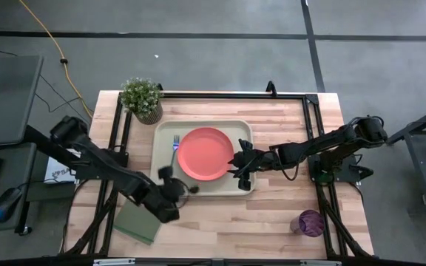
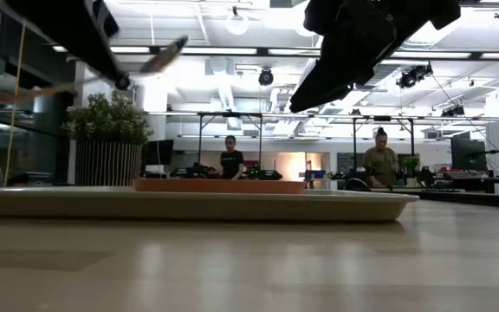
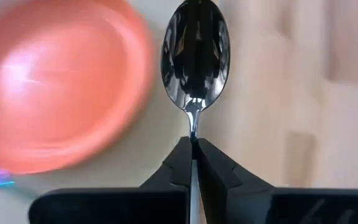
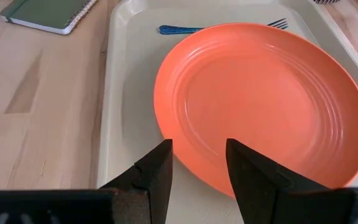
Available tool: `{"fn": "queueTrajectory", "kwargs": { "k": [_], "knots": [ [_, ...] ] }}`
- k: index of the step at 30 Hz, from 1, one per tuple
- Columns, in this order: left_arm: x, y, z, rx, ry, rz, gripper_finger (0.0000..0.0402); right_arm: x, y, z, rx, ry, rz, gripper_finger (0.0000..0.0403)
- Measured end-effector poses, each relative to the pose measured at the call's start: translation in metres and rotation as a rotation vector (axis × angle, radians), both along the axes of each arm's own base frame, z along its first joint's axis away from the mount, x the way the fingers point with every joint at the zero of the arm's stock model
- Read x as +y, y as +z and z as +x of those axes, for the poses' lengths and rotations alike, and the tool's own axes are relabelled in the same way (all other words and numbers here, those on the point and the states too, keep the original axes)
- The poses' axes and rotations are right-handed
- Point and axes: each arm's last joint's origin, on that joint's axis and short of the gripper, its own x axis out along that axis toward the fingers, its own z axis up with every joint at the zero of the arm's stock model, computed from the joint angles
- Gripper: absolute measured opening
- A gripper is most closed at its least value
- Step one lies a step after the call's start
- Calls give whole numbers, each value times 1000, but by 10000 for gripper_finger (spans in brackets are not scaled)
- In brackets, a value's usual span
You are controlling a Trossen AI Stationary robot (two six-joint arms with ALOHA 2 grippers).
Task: Pick and place plate/cup/fork/spoon on tray
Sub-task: Put the orange spoon beside the blue fork on the gray tray
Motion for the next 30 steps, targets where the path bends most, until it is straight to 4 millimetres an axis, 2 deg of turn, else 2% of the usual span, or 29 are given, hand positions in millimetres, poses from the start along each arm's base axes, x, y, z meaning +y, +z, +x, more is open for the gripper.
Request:
{"fn": "queueTrajectory", "kwargs": {
  "k": [3, 6, 10, 16, 21, 30],
  "knots": [
    [11, 13, -16, -78, 127, 97, 0, 0, 0, 0, 1, -1, 4, 142],
    [30, 11, -35, -114, 268, 145, 0, 0, -1, 0, 6, -2, 6, 142],
    [64, -12, -57, -114, 464, 114, 0, 2, 0, -1, 5, 2, 8, 142],
    [111, -58, -88, -75, 745, -55, 0, 4, 1, 0, -12, -2, 23, 142],
    [127, -75, -91, -139, 851, -155, 0, 4, 2, 1, -24, -1, 26, 142],
    [145, -74, -84, -200, 918, -209, 0, 4, 1, 0, -18, -4, 27, 142]
  ]
}}
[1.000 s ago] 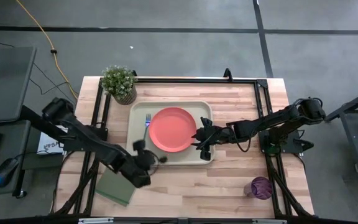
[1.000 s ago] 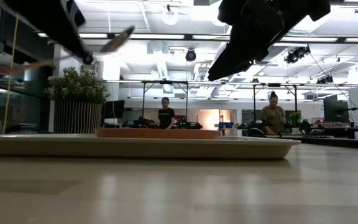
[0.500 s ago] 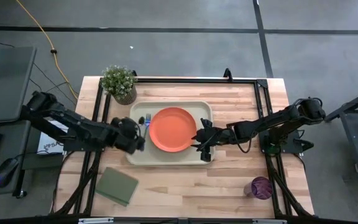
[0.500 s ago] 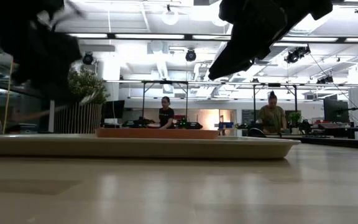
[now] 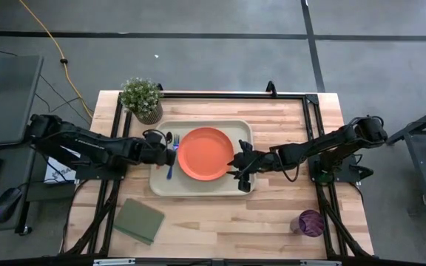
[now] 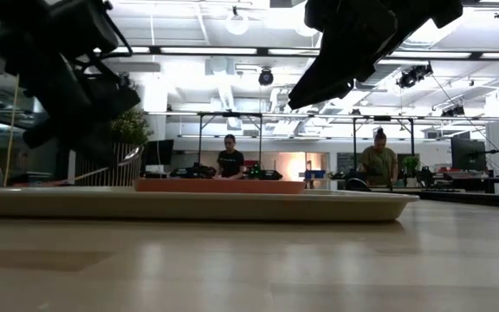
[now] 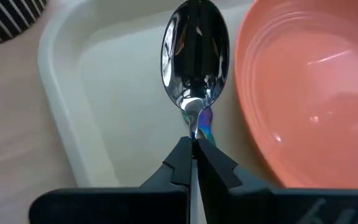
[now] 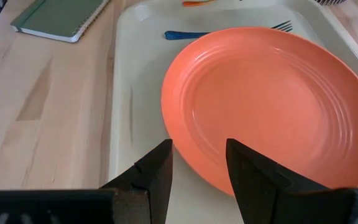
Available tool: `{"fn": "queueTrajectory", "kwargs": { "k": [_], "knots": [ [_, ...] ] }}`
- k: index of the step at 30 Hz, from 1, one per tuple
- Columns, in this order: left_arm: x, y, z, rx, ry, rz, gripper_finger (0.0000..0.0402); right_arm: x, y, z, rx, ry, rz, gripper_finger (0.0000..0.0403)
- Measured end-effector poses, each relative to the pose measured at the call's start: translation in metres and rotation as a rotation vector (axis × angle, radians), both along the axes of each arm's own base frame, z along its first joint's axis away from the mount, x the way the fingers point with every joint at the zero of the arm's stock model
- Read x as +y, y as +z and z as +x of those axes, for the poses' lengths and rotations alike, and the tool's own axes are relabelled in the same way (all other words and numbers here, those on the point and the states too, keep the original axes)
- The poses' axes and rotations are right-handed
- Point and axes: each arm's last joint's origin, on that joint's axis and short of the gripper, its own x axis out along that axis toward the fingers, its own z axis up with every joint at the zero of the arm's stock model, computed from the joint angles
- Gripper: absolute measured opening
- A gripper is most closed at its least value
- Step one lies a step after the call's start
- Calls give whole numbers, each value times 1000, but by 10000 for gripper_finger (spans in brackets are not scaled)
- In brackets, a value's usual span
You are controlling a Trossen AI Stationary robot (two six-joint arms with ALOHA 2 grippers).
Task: Pick and place plate/cup/fork/spoon on tray
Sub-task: Put the orange spoon beside the blue fork on the gray tray
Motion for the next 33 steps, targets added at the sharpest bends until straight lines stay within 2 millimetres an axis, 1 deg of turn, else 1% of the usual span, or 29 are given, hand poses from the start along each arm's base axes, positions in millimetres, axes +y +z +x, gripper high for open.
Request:
{"fn": "queueTrajectory", "kwargs": {
  "k": [5, 9, 14, 20, 25, 33],
  "knots": [
    [2, -7, 0, 7, 91, -25, 0, 0, -1, -1, 9, -3, 2, 142],
    [-1, -17, 3, 25, 133, -42, 0, 0, -1, -1, 14, -3, 1, 142],
    [-4, -29, 7, 70, 137, -55, 0, 0, -1, -1, 14, -3, 1, 142],
    [-4, -39, 9, 117, 148, -48, 0, 0, -1, -1, 13, -3, 1, 142],
    [-4, -43, 10, 129, 163, -42, 11, 0, -1, -1, 10, -3, 1, 142],
    [-4, -43, 10, 129, 163, -52, 35, 0, -1, -1, 10, -3, 1, 142]
  ]
}}
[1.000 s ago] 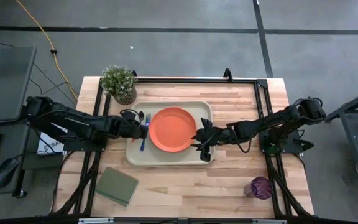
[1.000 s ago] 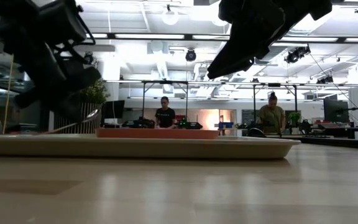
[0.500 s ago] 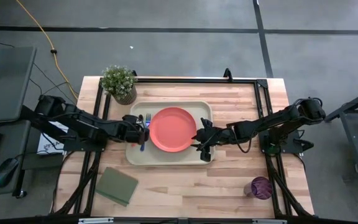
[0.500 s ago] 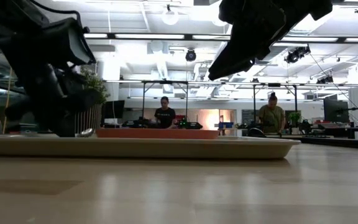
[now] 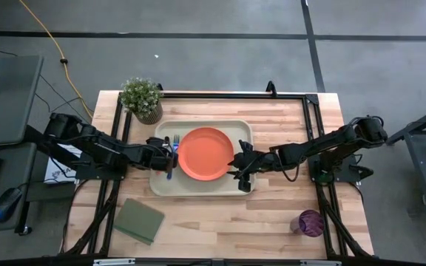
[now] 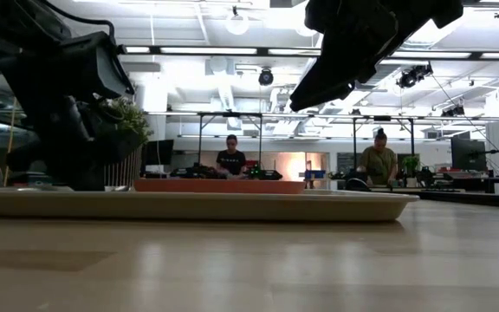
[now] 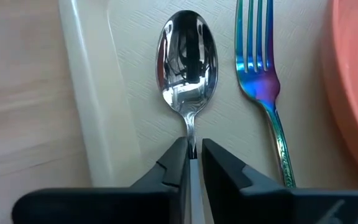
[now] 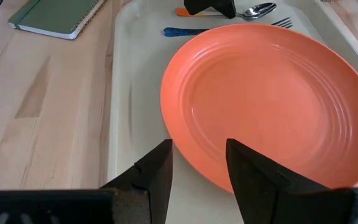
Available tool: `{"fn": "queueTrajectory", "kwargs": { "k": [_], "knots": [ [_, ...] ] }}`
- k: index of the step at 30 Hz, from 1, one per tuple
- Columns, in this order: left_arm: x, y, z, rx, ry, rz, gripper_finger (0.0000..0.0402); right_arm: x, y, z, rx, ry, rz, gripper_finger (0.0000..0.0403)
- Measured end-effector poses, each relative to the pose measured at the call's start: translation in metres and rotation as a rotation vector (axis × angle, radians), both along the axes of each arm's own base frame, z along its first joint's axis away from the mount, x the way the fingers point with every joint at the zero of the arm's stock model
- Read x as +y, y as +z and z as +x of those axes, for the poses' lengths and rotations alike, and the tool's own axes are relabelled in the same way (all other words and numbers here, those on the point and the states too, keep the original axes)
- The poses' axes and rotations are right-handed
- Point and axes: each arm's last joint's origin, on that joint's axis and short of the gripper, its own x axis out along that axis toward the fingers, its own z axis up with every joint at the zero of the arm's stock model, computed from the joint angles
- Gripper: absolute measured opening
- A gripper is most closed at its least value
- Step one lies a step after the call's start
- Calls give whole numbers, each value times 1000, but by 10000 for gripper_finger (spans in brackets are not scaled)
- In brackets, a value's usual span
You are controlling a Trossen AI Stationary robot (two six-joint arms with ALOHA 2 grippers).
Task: Pick and place plate/cup/fork/spoon on tray
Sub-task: Put the orange spoon beside the blue fork on the gray tray, then put the purple glass on the gray tray
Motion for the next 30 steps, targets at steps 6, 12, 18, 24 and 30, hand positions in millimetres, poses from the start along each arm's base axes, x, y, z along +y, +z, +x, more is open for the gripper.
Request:
{"fn": "queueTrajectory", "kwargs": {
  "k": [6, 12, 18, 24, 30],
  "knots": [
    [0, 0, 0, 11, -18, -3, 55, 0, 0, 0, 0, 0, 0, 142],
    [-1, 1, 0, 23, -51, -19, 79, 0, 0, 0, 0, 0, 0, 142],
    [-1, 7, 0, 34, -81, -47, 103, 0, 0, 0, -1, 0, 0, 142],
    [-2, 17, 0, 80, -86, -64, 122, 0, 0, 0, 3, 0, -1, 142],
    [-2, 30, 5, 130, -103, -76, 124, 0, 0, 0, 3, 2, -3, 142]
  ]
}}
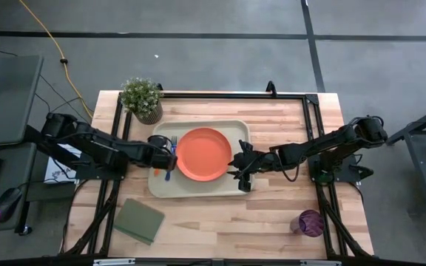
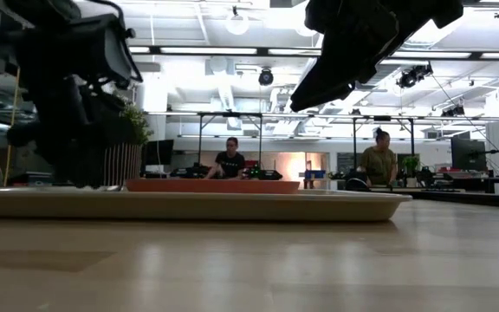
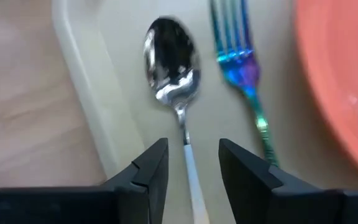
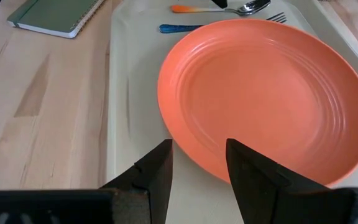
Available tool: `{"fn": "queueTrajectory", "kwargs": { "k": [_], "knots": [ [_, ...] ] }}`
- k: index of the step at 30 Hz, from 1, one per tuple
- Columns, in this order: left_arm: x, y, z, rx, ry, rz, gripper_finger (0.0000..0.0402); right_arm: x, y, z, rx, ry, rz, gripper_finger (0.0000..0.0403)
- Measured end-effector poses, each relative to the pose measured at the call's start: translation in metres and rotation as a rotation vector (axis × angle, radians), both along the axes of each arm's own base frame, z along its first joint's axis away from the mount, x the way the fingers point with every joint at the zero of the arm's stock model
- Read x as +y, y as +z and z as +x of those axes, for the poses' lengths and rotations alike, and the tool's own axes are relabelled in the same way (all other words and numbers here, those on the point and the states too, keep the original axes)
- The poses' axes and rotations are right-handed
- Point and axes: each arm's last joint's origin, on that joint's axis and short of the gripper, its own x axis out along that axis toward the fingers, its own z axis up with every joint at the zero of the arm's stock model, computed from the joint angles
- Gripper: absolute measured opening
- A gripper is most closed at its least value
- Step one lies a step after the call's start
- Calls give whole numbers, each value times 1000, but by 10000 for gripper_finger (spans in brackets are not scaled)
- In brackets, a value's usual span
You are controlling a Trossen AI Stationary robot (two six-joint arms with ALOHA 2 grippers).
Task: Pick and place plate/cup/fork/spoon on tray
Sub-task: Put the purple glass on the gray tray
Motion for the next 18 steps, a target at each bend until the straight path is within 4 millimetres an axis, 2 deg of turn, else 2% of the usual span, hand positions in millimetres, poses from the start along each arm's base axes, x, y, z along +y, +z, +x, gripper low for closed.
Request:
{"fn": "queueTrajectory", "kwargs": {
  "k": [5, 12, 16, 18],
  "knots": [
    [-2, 19, 14, -5, -88, 22, 124, 0, 0, 0, 0, 0, 0, 142],
    [-18, 50, 36, -44, -293, 52, 125, 0, 0, 0, 1, 2, -3, 142],
    [-34, 71, 44, -33, -505, 98, 123, 0, -1, -1, 17, 32, -16, 142],
    [-44, 80, 45, -42, -608, 173, 122, 0, -3, -2, 38, 33, -19, 142]
  ]
}}
